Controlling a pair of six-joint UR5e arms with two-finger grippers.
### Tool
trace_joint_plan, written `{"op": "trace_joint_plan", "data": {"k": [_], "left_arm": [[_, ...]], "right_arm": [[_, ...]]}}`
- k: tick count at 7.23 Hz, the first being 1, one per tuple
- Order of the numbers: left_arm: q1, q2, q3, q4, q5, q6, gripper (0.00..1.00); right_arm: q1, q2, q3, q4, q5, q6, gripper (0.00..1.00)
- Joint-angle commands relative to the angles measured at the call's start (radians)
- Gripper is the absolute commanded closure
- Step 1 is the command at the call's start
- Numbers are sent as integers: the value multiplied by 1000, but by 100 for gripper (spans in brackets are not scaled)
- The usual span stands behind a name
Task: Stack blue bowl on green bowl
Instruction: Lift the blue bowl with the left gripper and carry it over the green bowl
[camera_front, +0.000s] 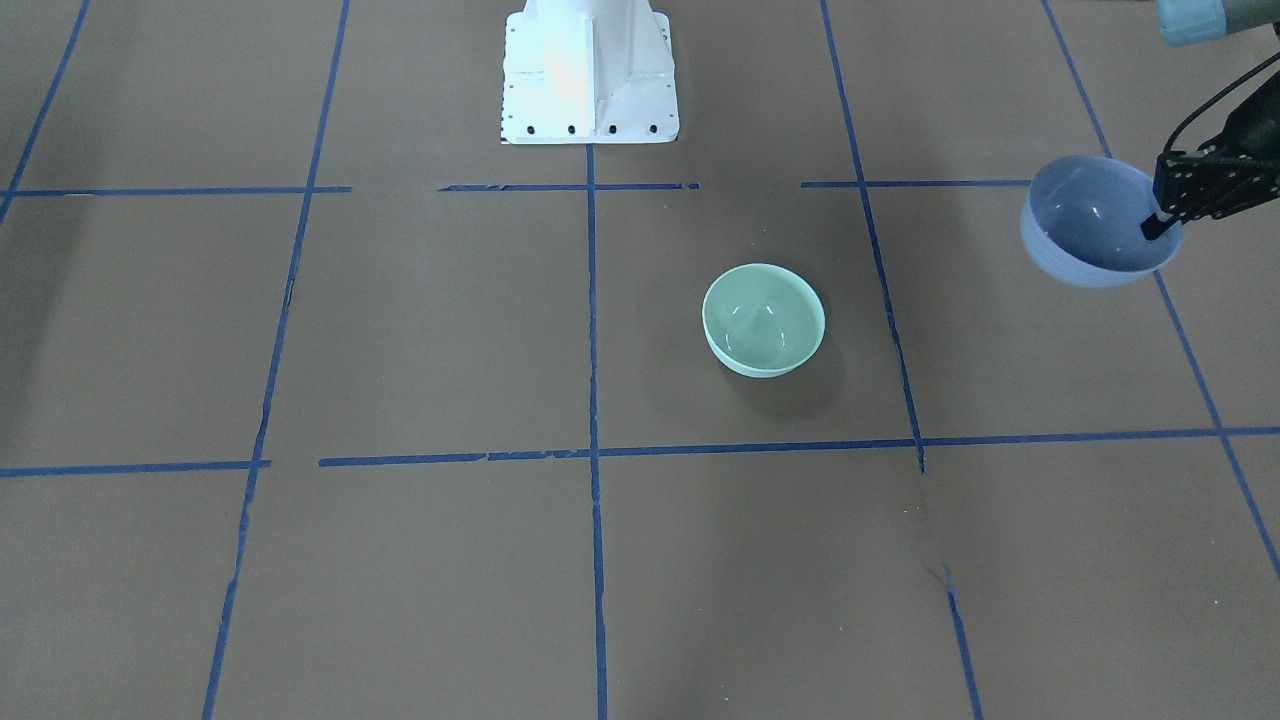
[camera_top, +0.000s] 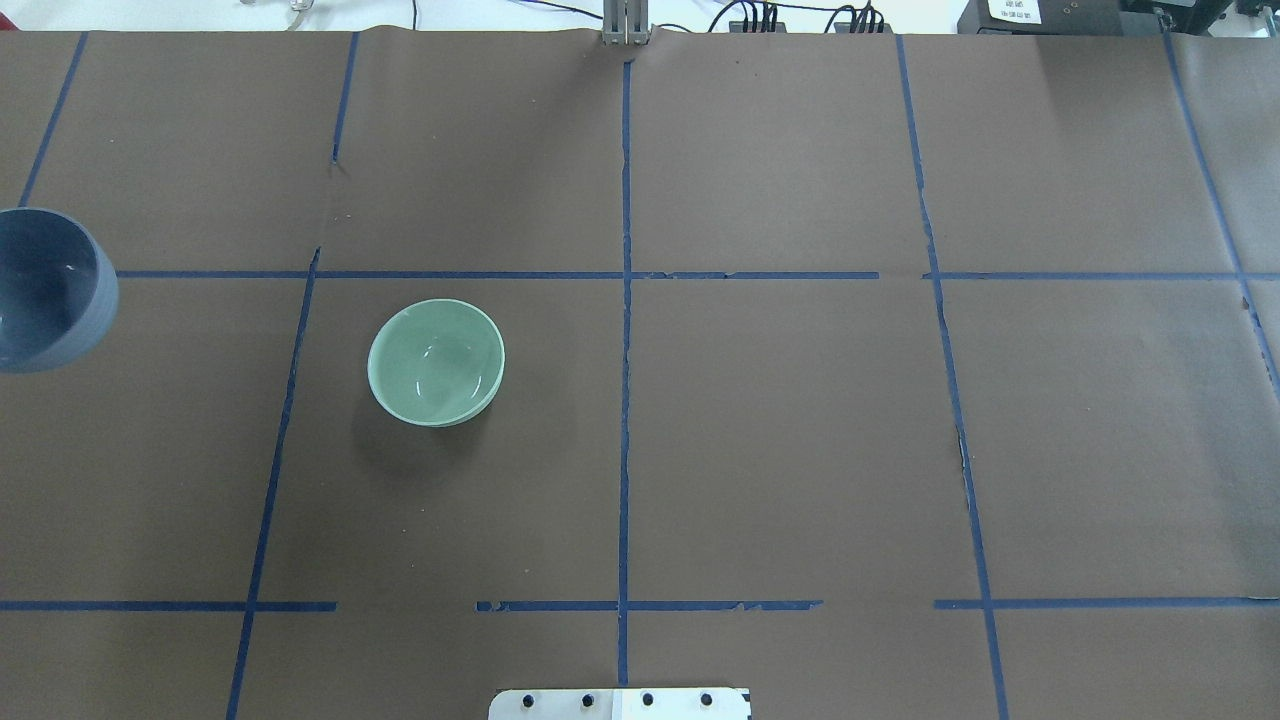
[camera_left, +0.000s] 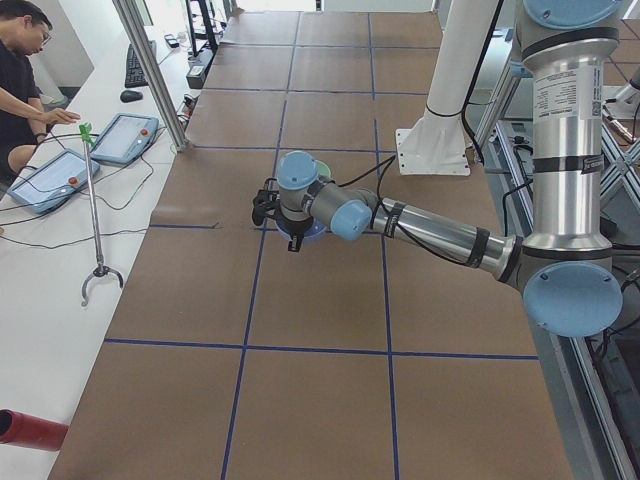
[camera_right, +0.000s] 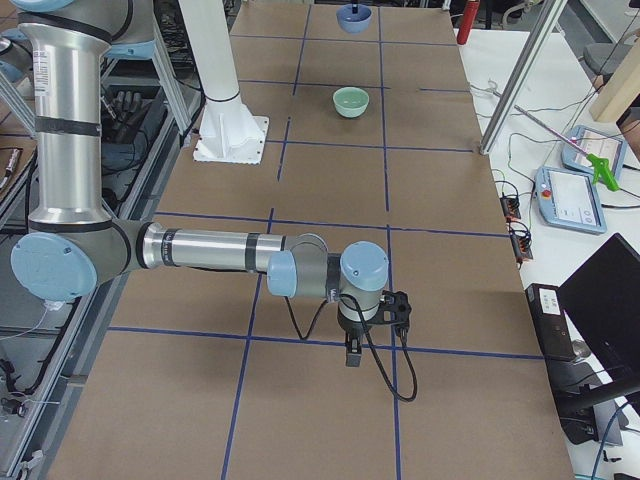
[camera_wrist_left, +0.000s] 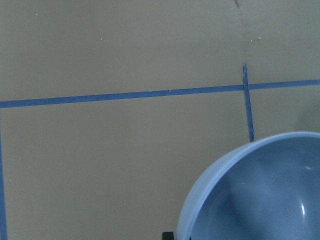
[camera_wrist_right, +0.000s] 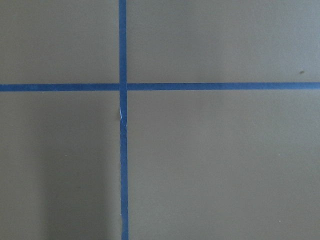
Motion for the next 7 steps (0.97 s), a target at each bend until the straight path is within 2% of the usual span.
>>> {"op": "trace_joint_plan", "data": {"k": [1, 2, 3, 4, 7], "left_arm": [[0, -20, -99, 134, -1, -97, 100], [98, -22, -104, 2, -3, -298, 100], [249, -22, -89, -189, 11, -581, 100], [337, -57, -58, -277, 41, -713, 100], [505, -261, 63, -275, 185, -906, 100]], "right_arm": [[0, 0, 0, 1, 0, 0, 0], [0, 0, 0, 0, 2, 0, 0], [0, 0, 0, 1, 2, 0, 0], [0, 0, 0, 1, 0, 0, 0], [0, 0, 0, 1, 2, 0, 0]]}}
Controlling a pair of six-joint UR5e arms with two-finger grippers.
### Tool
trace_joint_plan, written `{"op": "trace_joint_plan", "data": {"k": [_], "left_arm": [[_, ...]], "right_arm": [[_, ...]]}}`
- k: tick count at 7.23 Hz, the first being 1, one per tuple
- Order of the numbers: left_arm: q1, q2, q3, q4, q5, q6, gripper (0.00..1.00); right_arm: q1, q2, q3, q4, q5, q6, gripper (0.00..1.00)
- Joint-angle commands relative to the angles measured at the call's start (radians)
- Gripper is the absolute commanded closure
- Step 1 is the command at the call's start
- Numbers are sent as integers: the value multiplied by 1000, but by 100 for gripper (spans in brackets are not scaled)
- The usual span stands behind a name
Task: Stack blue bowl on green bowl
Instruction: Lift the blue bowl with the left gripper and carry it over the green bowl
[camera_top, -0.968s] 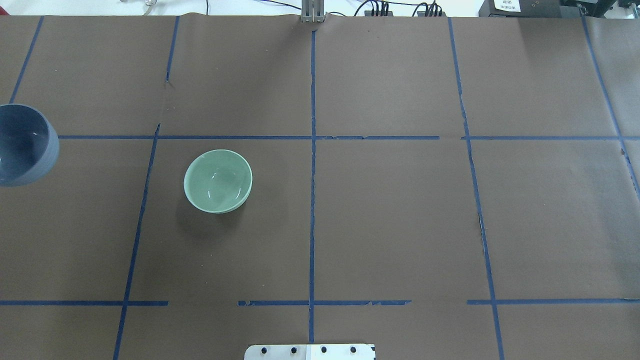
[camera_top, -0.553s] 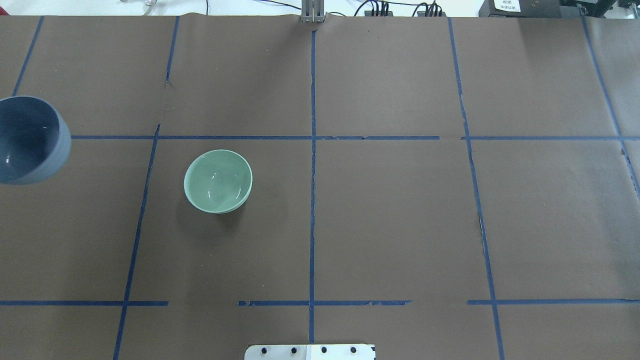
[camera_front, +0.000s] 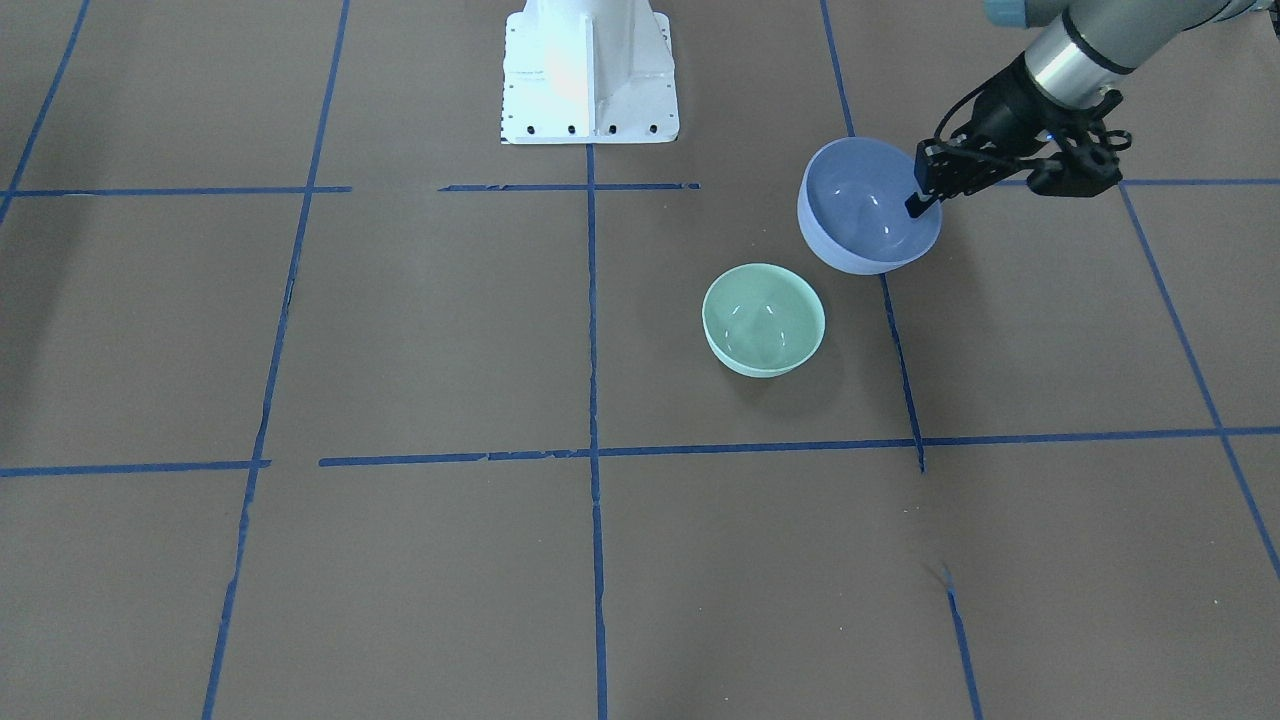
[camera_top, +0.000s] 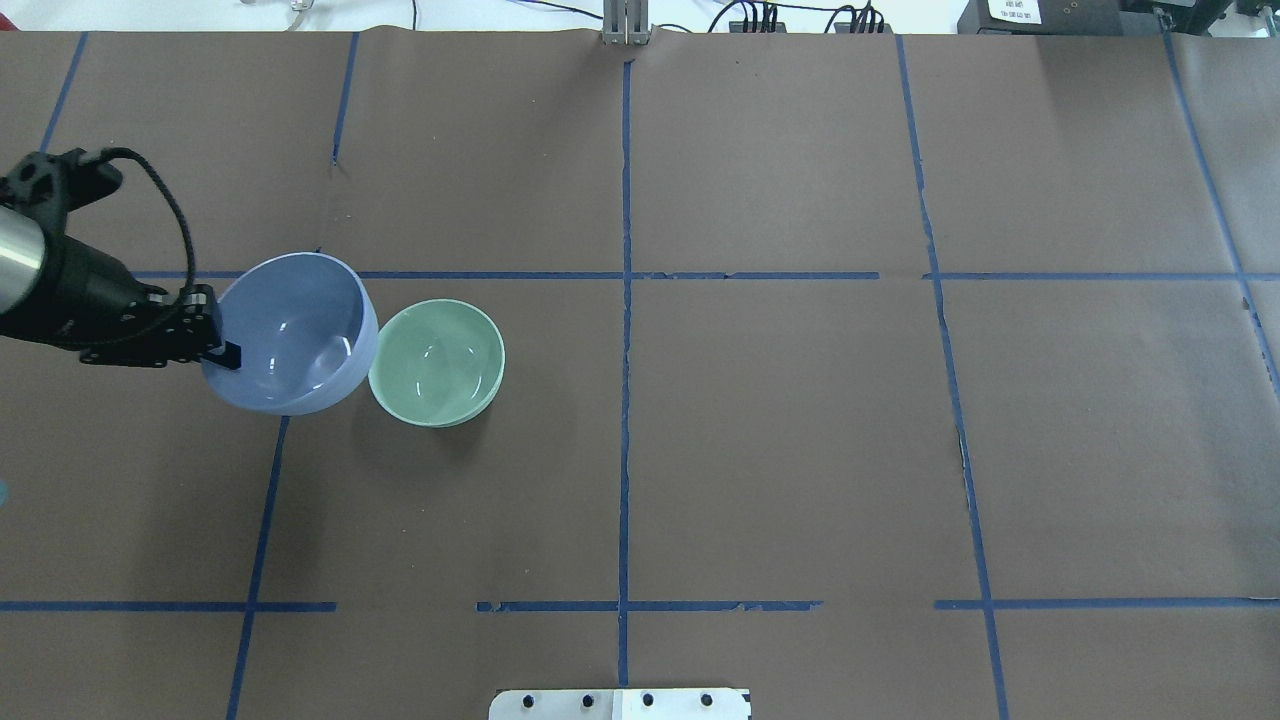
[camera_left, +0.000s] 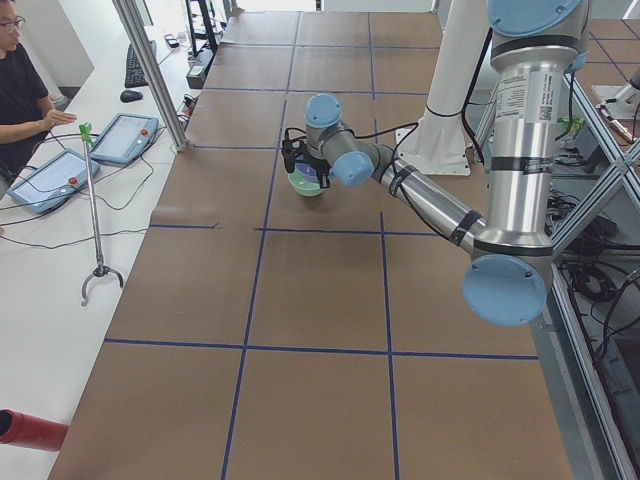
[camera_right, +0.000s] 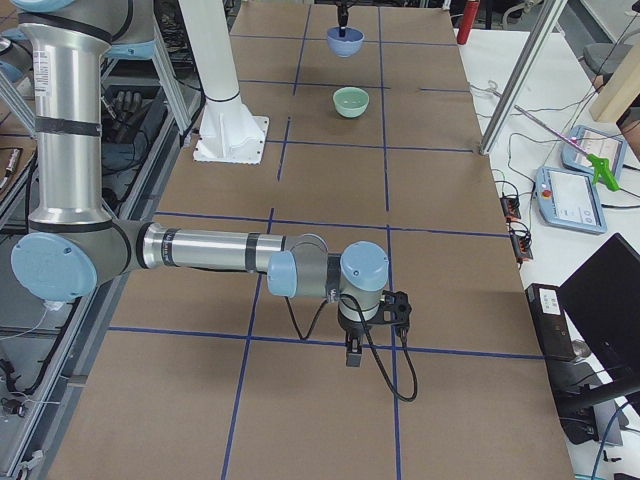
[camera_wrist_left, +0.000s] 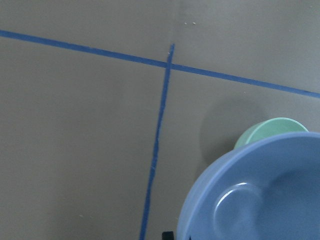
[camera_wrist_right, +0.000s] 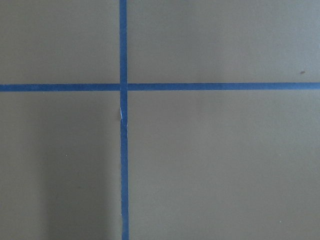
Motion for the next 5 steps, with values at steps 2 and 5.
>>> {"op": "trace_joint_plan", "data": {"k": [2, 5], "left_arm": [[124, -140, 137, -8, 134, -114, 100], [168, -164, 174, -13, 174, -133, 100]], "right_arm": [[0, 0, 0, 0, 0, 0, 0], [0, 0, 0, 0, 0, 0, 0]]}}
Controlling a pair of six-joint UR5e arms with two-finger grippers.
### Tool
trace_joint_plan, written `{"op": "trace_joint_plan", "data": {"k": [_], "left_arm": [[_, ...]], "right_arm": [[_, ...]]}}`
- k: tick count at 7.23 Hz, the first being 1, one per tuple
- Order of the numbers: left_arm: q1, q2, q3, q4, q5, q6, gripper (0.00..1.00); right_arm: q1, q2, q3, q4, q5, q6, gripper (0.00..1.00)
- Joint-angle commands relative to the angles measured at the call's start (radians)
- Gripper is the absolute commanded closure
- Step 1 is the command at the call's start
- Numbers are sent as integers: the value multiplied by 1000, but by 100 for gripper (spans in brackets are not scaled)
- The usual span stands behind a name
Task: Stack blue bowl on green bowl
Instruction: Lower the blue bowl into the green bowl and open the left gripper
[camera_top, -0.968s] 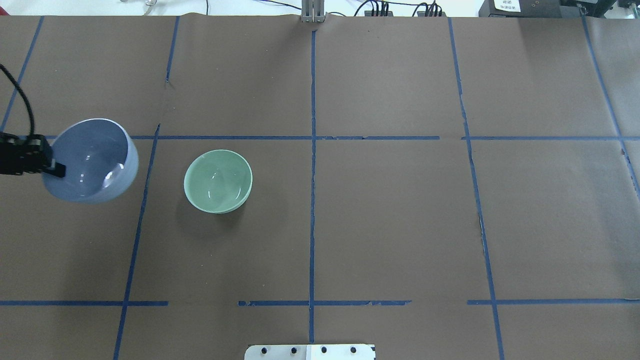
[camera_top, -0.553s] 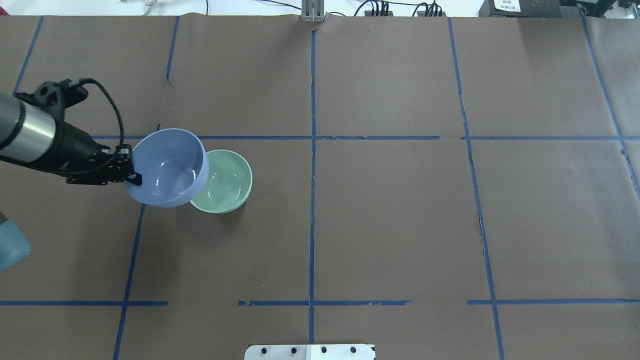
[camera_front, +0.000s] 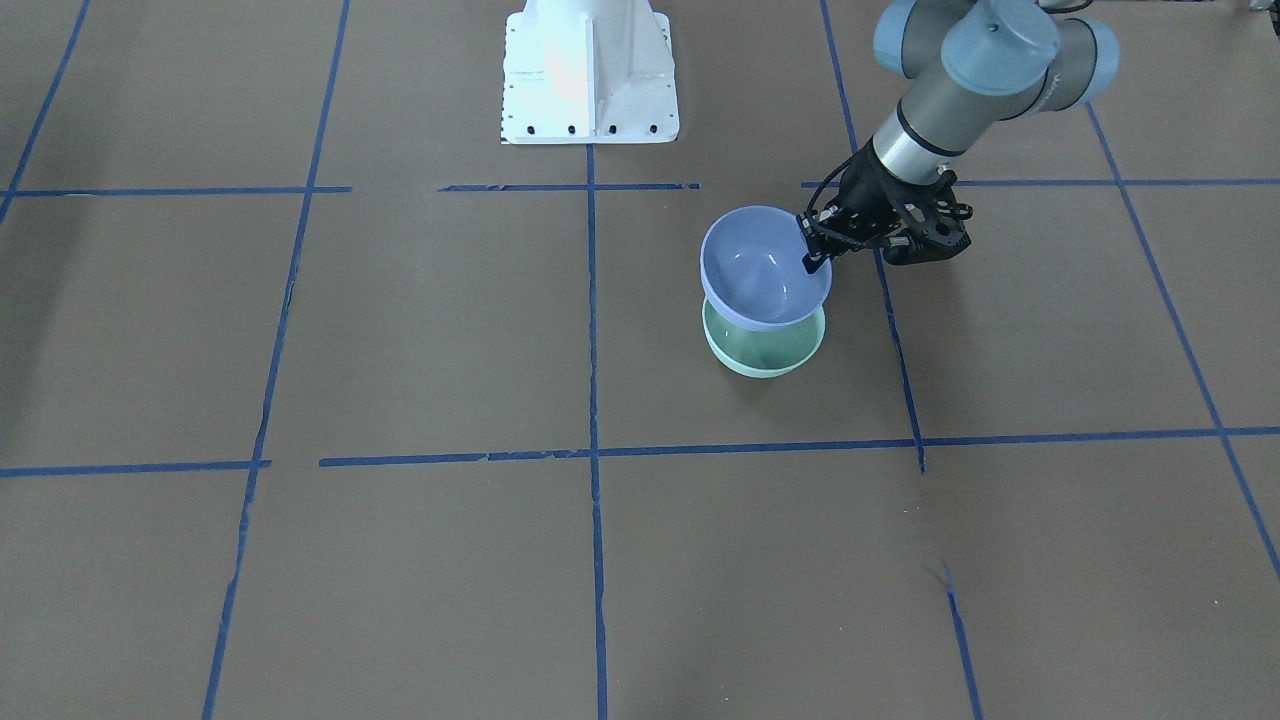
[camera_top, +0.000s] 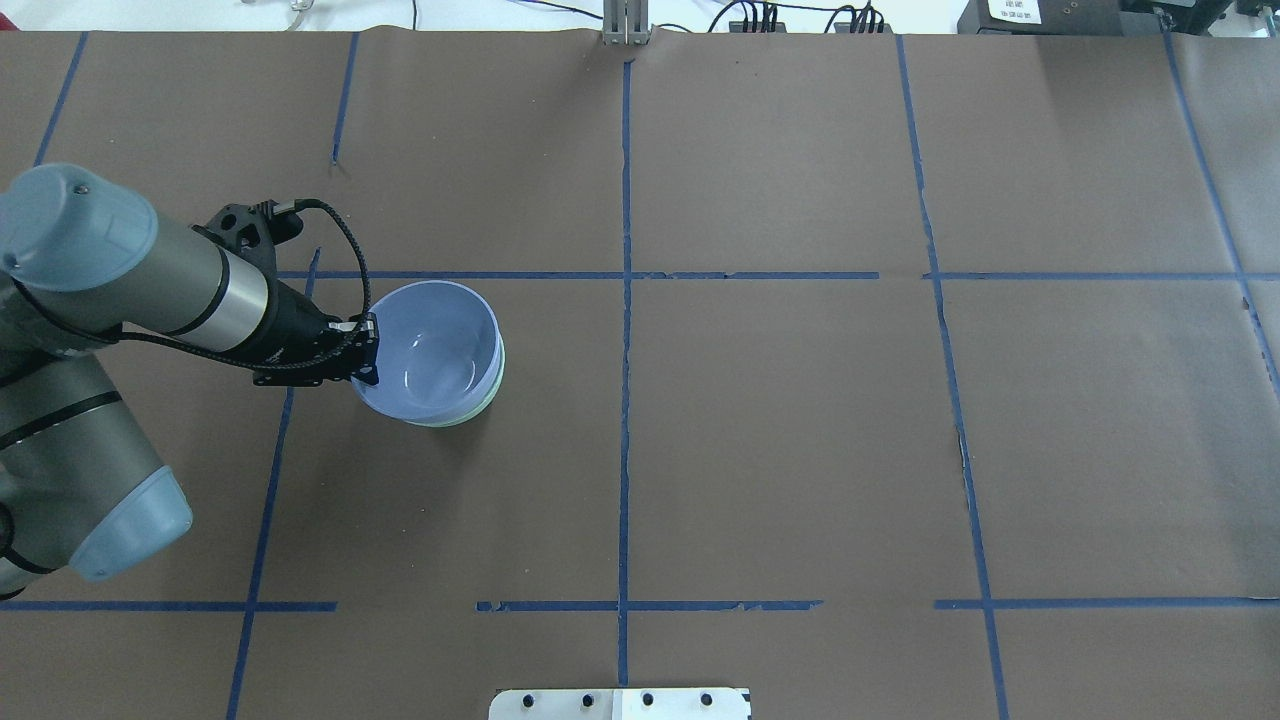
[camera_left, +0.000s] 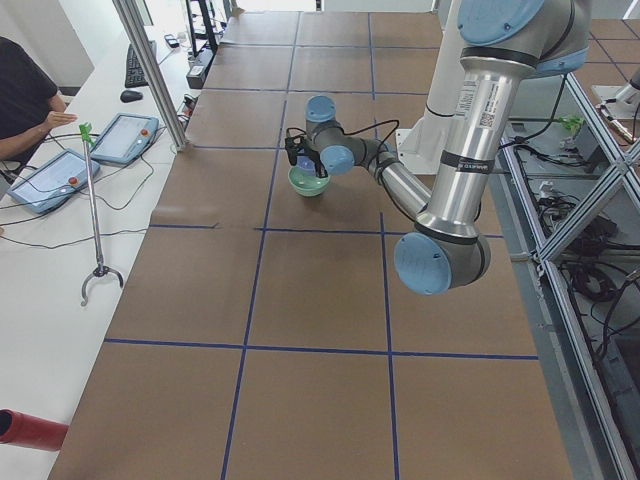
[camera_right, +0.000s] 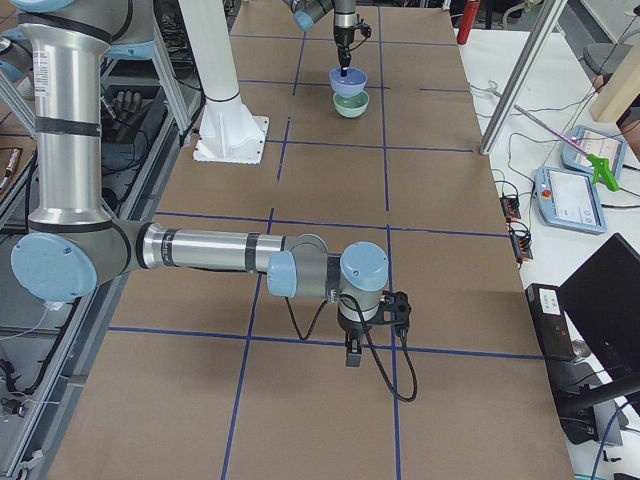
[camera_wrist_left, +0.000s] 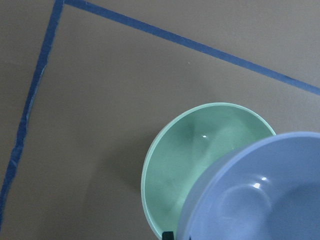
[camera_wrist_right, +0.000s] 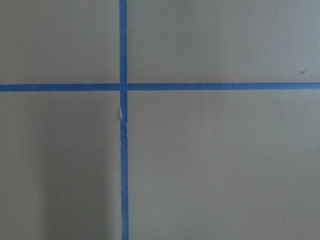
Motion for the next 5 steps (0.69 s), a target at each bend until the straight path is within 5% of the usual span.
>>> {"op": "trace_joint_plan", "data": {"k": [1, 5], "left_arm": [[7, -7, 25, -1, 7, 2, 100], [4, -1, 49, -22, 7, 22, 100]], "right_arm": [[0, 0, 0, 0, 0, 0, 0], [0, 0, 0, 0, 0, 0, 0]]}}
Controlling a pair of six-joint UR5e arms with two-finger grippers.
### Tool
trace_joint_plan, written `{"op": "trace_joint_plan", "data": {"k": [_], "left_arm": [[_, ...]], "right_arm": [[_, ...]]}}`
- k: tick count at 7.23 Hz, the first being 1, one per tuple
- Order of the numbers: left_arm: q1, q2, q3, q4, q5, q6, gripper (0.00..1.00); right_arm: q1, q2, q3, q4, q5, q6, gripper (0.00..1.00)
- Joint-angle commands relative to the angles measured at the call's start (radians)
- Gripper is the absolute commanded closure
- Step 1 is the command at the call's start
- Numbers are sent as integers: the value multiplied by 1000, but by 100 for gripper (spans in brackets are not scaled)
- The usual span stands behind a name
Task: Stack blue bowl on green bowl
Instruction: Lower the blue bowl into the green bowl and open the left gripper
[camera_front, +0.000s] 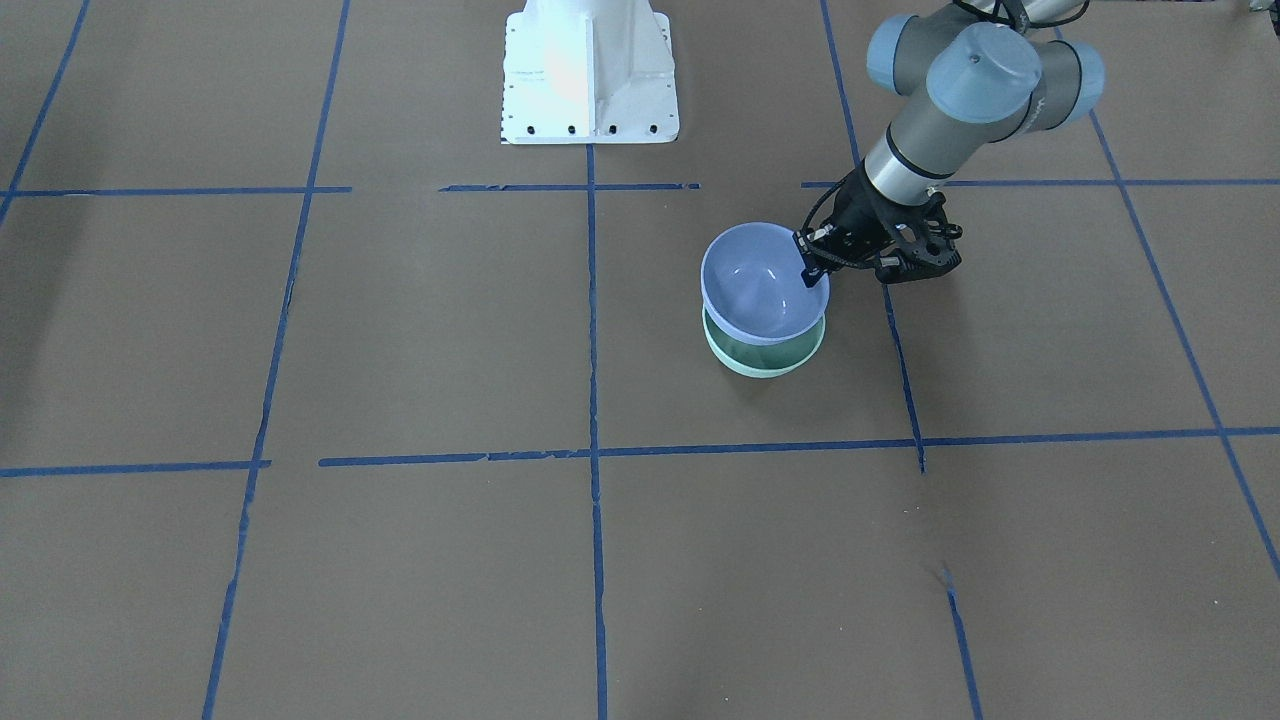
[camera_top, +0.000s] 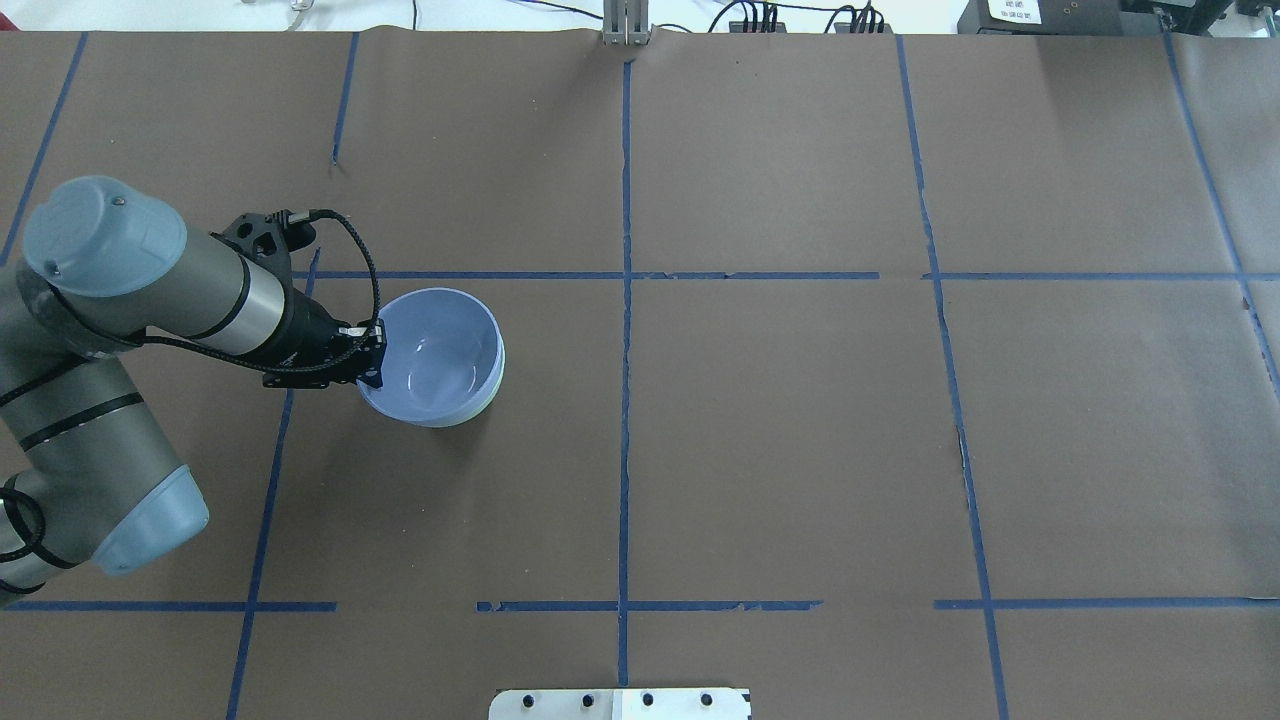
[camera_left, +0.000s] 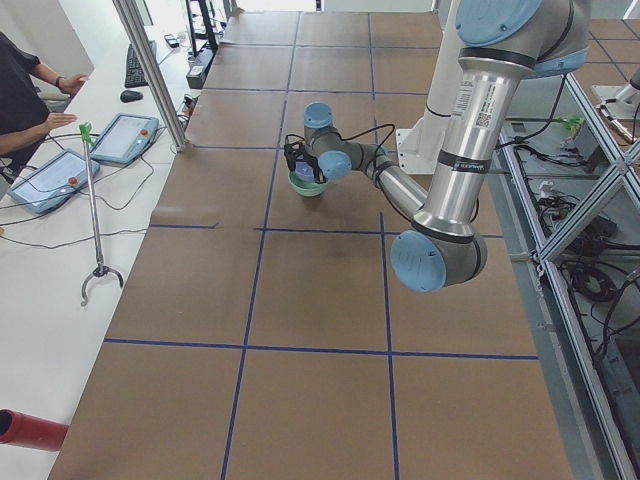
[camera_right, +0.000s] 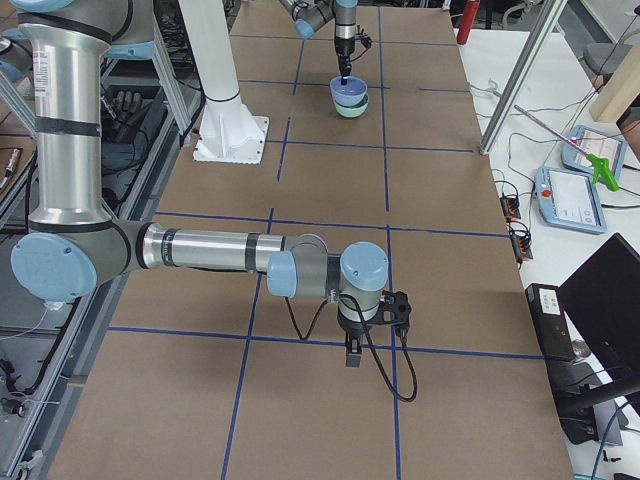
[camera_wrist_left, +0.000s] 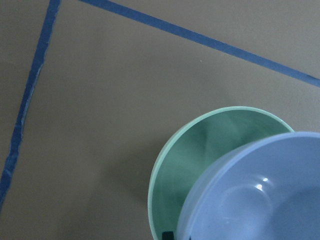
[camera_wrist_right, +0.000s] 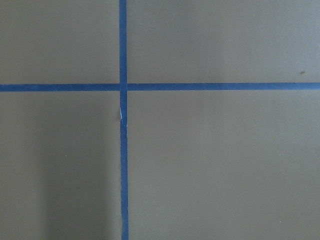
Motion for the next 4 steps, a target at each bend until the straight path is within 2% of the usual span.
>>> {"op": "trace_joint_plan", "data": {"k": [1, 4], "left_arm": [[-4, 4, 1, -5, 0, 6, 100], [-29, 1, 7, -5, 0, 29, 100]], "right_arm": [[0, 0, 0, 0, 0, 0, 0], [0, 0, 0, 0, 0, 0, 0]]}}
